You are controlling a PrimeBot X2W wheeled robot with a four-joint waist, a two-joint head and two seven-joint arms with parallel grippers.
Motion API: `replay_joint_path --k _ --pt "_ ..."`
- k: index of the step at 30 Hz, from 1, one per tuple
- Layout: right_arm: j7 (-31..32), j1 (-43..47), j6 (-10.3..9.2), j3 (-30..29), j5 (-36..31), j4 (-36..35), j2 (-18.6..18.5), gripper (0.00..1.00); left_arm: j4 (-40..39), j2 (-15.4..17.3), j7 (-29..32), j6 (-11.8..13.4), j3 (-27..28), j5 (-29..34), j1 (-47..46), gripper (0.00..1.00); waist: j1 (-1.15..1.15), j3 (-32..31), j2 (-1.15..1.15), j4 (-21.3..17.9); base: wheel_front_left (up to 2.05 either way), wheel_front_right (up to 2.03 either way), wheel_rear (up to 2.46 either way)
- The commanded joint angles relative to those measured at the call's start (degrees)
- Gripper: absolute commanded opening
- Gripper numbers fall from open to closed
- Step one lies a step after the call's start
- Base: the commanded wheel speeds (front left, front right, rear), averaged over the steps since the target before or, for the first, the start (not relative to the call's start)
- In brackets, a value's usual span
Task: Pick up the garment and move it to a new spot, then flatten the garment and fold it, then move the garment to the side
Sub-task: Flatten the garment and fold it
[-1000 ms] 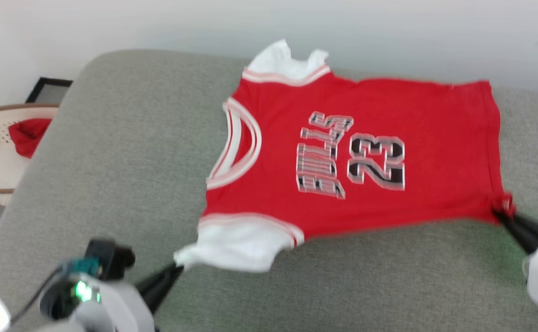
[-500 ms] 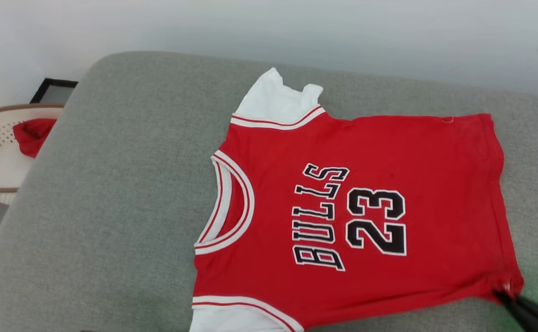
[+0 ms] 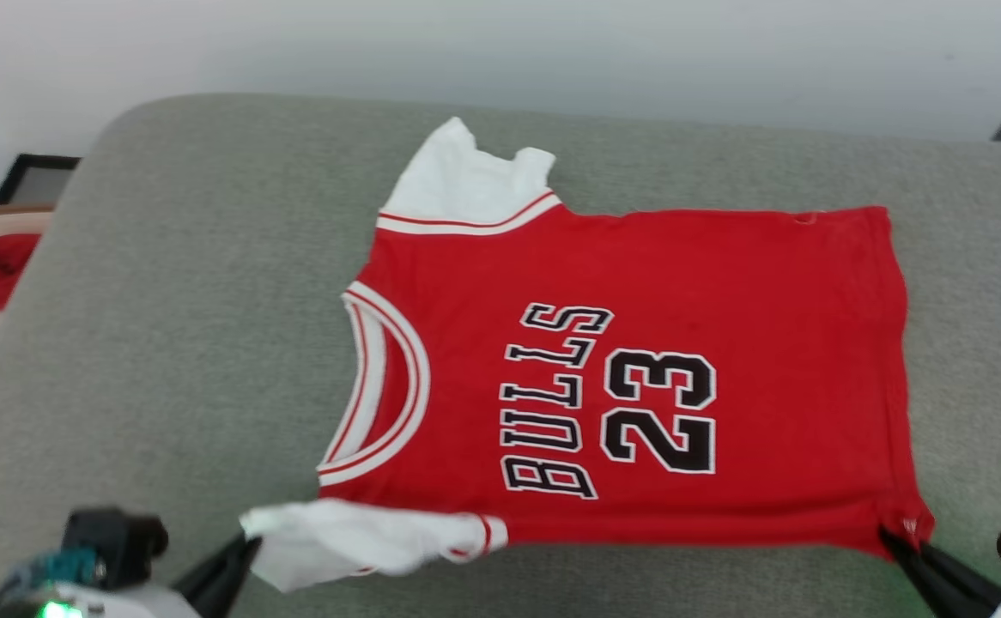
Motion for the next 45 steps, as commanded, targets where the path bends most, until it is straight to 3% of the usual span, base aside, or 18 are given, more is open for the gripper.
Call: replay_joint_path --k 1,7,13,26,36,41,45 --pt "1.2 -1.1 -0.08 -1.0 -0.9 -0.8 0.4 0.00 0.1 0.7 1.2 -0.2 0.3 1.4 -1.8 0.00 0.00 0.9 0.00 -1.5 0.00 0.00 0.00" --pt "6.4 -4.7 -0.08 -4.3 -1.2 -3.5 2.9 0.00 2.6 0.9 8.5 -3.5 1.0 6.1 -9.9 0.00 0.00 2.4 0.00 -3.2 0.00 0.00 0.00" --pt "10.0 -8.8 -0.08 -6.3 -0.7 -1.8 3.5 0.00 9.5 -2.0 14.4 -9.5 1.2 10.2 -17.7 0.00 0.00 3.4 0.00 -3.4 0.00 0.00 0.00" --pt "17.1 -17.3 -0.08 -5.7 -1.1 3.7 5.4 0.00 30.5 -14.7 22.0 -23.8 -0.7 13.3 -29.3 0.00 0.00 6.9 0.00 -3.3 0.00 0.00 0.00" --pt "22.8 -21.8 -0.08 -3.7 -0.4 7.4 6.7 0.00 42.8 -22.1 25.7 -30.2 -2.0 10.1 -31.4 0.00 0.00 8.3 0.00 -2.9 0.00 0.00 0.00" --pt "25.4 -23.3 -0.08 -3.2 -0.1 8.4 7.3 0.00 46.5 -24.3 28.5 -31.4 -1.7 7.4 -31.9 0.15 0.00 8.3 0.00 -2.7 0.00 0.00 0.00" --pt "26.7 -24.2 -0.08 -3.0 -0.1 9.0 7.6 0.00 48.5 -25.6 30.0 -31.6 -1.2 5.6 -32.3 0.38 0.00 7.9 0.00 -2.6 0.00 0.00 0.00"
